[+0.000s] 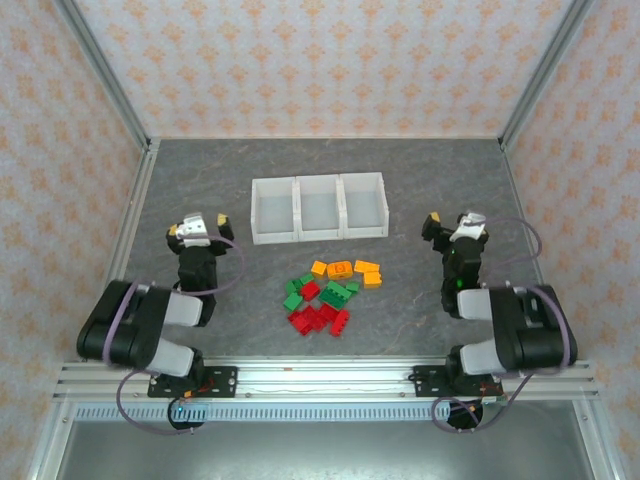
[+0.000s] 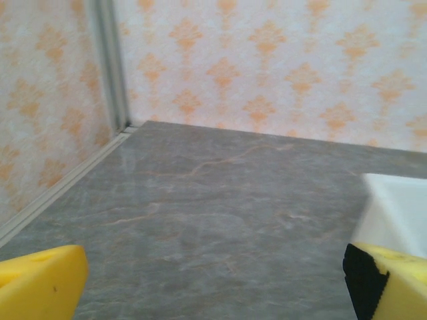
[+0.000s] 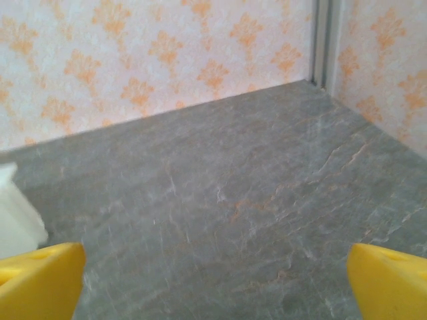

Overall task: Sort the legos into containers by color
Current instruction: Pick up the lego from the center of the table.

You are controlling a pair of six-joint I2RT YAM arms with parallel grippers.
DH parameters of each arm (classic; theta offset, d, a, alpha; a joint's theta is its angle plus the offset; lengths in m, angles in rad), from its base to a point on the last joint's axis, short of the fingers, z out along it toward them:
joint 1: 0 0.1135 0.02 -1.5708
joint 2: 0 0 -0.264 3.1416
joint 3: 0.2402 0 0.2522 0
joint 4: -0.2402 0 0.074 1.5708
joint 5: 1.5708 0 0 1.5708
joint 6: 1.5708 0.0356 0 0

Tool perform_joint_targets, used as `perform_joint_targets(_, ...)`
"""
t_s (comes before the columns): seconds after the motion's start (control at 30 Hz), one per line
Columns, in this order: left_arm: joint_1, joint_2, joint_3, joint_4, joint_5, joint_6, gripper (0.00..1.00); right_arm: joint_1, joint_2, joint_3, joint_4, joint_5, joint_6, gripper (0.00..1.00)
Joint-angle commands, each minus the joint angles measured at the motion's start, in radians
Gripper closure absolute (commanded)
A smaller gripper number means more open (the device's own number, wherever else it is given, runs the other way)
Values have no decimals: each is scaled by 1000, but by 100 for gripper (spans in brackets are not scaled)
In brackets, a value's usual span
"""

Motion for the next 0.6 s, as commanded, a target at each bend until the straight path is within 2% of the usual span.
perform_joint_targets(0.0, -61, -192, 157, -371, -40, -43, 1, -2, -148, 203, -412, 148, 160, 0)
perform_joint_targets(0.07, -62, -269, 257, -589, 28, -195, 1, -2, -177, 318, -602, 121, 211, 0)
perform_joint_targets(0.17, -64, -354, 354, -833, 142, -337, 1, -3, -189, 482, -857, 25, 274, 0)
perform_joint_targets(0.37, -64, -473, 480, -1316, 342, -404, 1, 1, -133, 755, -1305, -299, 372, 0)
perform_joint_targets(0.43, -70, -513, 474, -1422, 390, -412, 1, 23, -131, 770, -1392, -326, 433, 0)
perform_joint_targets(0.5, -71, -558, 446, -1469, 466, -432, 1, 75, -149, 754, -1437, -357, 431, 0)
perform_joint_targets(0.57, -72, -597, 429, -1525, 515, -449, 1, 140, -188, 733, -1489, -337, 445, 0)
